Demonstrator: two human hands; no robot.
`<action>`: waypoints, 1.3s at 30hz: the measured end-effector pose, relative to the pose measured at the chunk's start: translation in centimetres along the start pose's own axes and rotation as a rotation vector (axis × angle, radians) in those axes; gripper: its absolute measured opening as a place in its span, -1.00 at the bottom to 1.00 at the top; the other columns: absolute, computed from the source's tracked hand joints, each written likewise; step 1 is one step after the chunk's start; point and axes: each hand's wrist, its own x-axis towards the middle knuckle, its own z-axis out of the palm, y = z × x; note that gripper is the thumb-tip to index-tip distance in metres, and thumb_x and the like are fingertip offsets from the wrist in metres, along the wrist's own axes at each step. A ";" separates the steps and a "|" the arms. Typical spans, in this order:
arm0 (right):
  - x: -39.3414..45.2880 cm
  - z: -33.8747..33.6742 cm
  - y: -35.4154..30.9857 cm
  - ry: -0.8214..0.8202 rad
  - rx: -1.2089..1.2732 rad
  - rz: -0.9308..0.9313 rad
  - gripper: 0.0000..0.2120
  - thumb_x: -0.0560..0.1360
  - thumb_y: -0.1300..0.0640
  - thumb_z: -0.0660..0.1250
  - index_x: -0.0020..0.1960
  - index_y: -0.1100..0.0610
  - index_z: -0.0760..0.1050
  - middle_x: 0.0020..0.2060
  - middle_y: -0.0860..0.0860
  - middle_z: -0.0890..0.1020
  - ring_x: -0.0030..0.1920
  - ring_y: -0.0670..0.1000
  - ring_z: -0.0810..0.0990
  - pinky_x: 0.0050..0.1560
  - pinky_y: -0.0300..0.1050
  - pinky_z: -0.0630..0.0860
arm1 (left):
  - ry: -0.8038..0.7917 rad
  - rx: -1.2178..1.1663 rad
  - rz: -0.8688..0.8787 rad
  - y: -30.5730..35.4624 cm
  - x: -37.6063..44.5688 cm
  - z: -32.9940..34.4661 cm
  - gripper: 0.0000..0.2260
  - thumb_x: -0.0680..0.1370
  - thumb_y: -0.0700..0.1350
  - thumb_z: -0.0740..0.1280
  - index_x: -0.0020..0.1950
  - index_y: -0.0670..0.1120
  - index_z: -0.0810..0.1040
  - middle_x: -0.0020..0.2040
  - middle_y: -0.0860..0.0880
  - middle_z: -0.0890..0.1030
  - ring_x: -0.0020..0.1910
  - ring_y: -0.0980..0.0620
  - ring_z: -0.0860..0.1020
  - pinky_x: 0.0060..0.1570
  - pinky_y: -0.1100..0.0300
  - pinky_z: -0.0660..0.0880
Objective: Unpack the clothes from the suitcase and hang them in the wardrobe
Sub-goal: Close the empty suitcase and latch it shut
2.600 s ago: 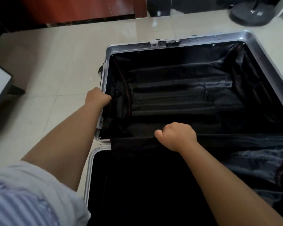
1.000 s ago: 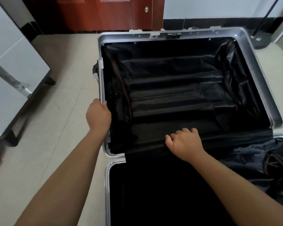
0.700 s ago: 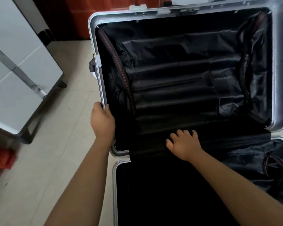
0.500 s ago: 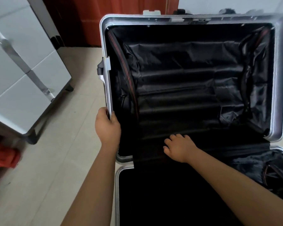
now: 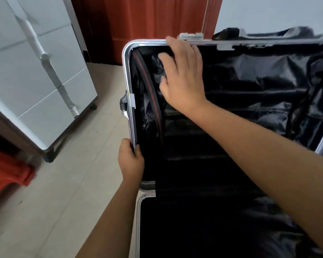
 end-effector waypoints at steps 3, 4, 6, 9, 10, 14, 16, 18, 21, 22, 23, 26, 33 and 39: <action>3.4 -1.3 0.0 -0.089 -0.153 0.021 -0.43 0.24 0.30 0.37 0.21 0.13 0.29 0.34 0.17 0.32 0.36 0.18 0.19 0.32 0.27 0.18 | -0.015 -0.012 -0.007 0.2 0.1 0.0 -0.87 0.54 -0.31 0.20 -0.16 -0.19 0.27 -0.37 0.03 0.27 -0.28 -0.05 0.33 -0.36 0.21 0.08; 4.0 -1.6 0.3 -0.222 -0.175 0.067 -0.37 0.29 0.32 0.36 0.32 0.15 0.27 0.39 0.19 0.29 0.42 0.21 0.15 0.37 0.29 0.07 | -0.018 -0.021 -0.008 0.3 0.1 0.0 -0.87 0.54 -0.30 0.20 -0.16 -0.18 0.28 -0.36 0.01 0.30 -0.27 -0.06 0.34 -0.36 0.22 0.08; 4.7 -1.9 1.6 -0.508 -0.187 0.171 -0.33 0.39 0.31 0.31 0.43 0.15 0.14 0.44 0.15 0.19 0.47 0.16 0.07 0.41 0.29 -0.13 | -0.019 -0.022 -0.021 0.5 0.1 0.1 -0.88 0.55 -0.30 0.19 -0.15 -0.18 0.28 -0.30 -0.08 0.35 -0.25 -0.05 0.35 -0.34 0.22 0.10; 5.2 -2.1 2.8 -0.610 -0.203 0.163 -0.48 0.40 0.36 0.25 0.33 0.17 0.26 0.29 0.16 0.30 0.34 0.16 0.25 0.41 0.27 -0.04 | -0.021 -0.019 -0.041 0.3 0.0 -0.1 -0.88 0.55 -0.30 0.19 -0.16 -0.18 0.28 -0.33 -0.02 0.32 -0.26 -0.05 0.33 -0.35 0.23 0.10; 5.3 -2.1 2.6 -0.599 -0.208 0.142 -0.53 0.39 0.40 0.22 0.28 0.18 0.29 0.26 0.18 0.32 0.28 0.17 0.28 0.37 0.23 0.08 | -0.023 -0.014 -0.048 0.2 -0.1 -0.1 -0.88 0.55 -0.29 0.19 -0.16 -0.18 0.27 -0.35 0.02 0.29 -0.27 -0.05 0.32 -0.36 0.24 0.10; 5.9 -2.6 2.0 -0.496 -0.191 0.106 -0.58 0.37 0.48 0.07 0.17 0.23 0.35 0.16 0.20 0.36 0.19 0.15 0.31 -0.09 -0.04 0.17 | -0.048 0.023 -0.063 0.1 -0.1 -0.4 -0.88 0.55 -0.29 0.20 -0.14 -0.18 0.28 -0.35 0.03 0.29 -0.27 -0.06 0.34 -0.34 0.24 0.12; 5.9 -2.5 2.3 -0.458 -0.176 0.096 -0.61 0.37 0.48 0.06 0.14 0.24 0.38 0.12 0.21 0.38 0.17 0.15 0.33 -0.11 -0.05 0.13 | -0.119 0.054 -0.065 0.4 0.0 -0.9 -0.89 0.55 -0.26 0.22 -0.11 -0.15 0.29 -0.30 0.00 0.36 -0.22 -0.09 0.40 -0.26 0.23 0.23; 5.4 -2.2 2.8 -0.305 -0.156 0.037 -0.66 0.31 0.50 0.08 -0.02 0.27 0.46 -0.04 0.24 0.46 0.02 0.19 0.45 -0.17 -0.05 0.16 | -0.207 0.118 -0.041 1.2 0.5 -1.8 -0.88 0.54 -0.20 0.27 -0.05 -0.15 0.31 -0.21 -0.04 0.43 -0.15 -0.13 0.48 -0.23 0.19 0.29; 5.2 -3.0 2.5 -0.123 -0.131 0.055 -0.76 0.09 0.50 0.23 -0.35 0.22 0.47 -0.39 0.14 0.48 -0.37 0.12 0.50 -0.33 -0.15 0.18 | -0.227 0.215 -0.130 3.4 2.4 -2.6 -0.78 0.54 -0.12 0.28 0.08 -0.21 0.37 -0.12 -0.09 0.48 -0.01 -0.17 0.52 -0.18 0.19 0.29; 5.2 -3.5 2.3 -0.110 -0.102 0.063 -0.74 0.04 0.50 0.29 -0.39 0.20 0.48 -0.42 0.12 0.47 -0.40 0.10 0.49 -0.35 -0.17 0.18 | -0.237 0.233 -0.176 4.1 3.1 -2.6 -0.80 0.54 -0.14 0.26 0.09 -0.22 0.40 -0.08 -0.13 0.52 0.03 -0.20 0.52 -0.16 0.18 0.30; 5.1 -4.1 2.0 -0.100 -0.067 0.076 -0.73 0.00 0.49 0.33 -0.41 0.19 0.49 -0.43 0.10 0.47 -0.41 0.10 0.47 -0.37 -0.17 0.20 | -0.248 0.250 -0.201 4.6 3.4 -2.6 -0.81 0.54 -0.18 0.25 0.09 -0.24 0.44 -0.03 -0.19 0.55 0.05 -0.23 0.51 -0.14 0.17 0.31; 4.7 -5.9 2.1 -0.052 0.028 0.089 -0.77 0.04 0.47 0.32 -0.43 0.19 0.50 -0.44 0.09 0.46 -0.42 0.10 0.46 -0.40 -0.15 0.26 | -0.270 0.271 -0.159 5.5 3.4 -2.3 -0.77 0.54 -0.22 0.24 0.15 -0.30 0.45 0.09 -0.28 0.56 0.09 -0.26 0.50 -0.06 0.11 0.38; 3.7 -10.0 6.4 -0.040 -0.097 0.041 -0.81 0.14 0.44 0.24 -0.43 0.19 0.51 -0.45 0.09 0.47 -0.44 0.09 0.45 -0.35 -0.20 0.17 | -0.314 0.265 -0.097 8.9 3.8 2.4 -0.77 0.55 -0.17 0.24 0.12 -0.29 0.47 0.08 -0.28 0.56 0.08 -0.25 0.52 -0.03 0.08 0.42; 0.7 -12.3 8.4 0.104 -0.292 0.049 -0.78 0.09 0.47 0.24 -0.43 0.17 0.44 -0.46 0.10 0.44 -0.35 0.07 0.29 -0.26 -0.13 0.04 | -0.533 0.441 0.111 11.9 4.9 7.8 -0.63 0.58 -0.03 0.21 0.21 -0.30 0.47 0.15 -0.29 0.55 0.16 -0.25 0.49 0.01 0.04 0.39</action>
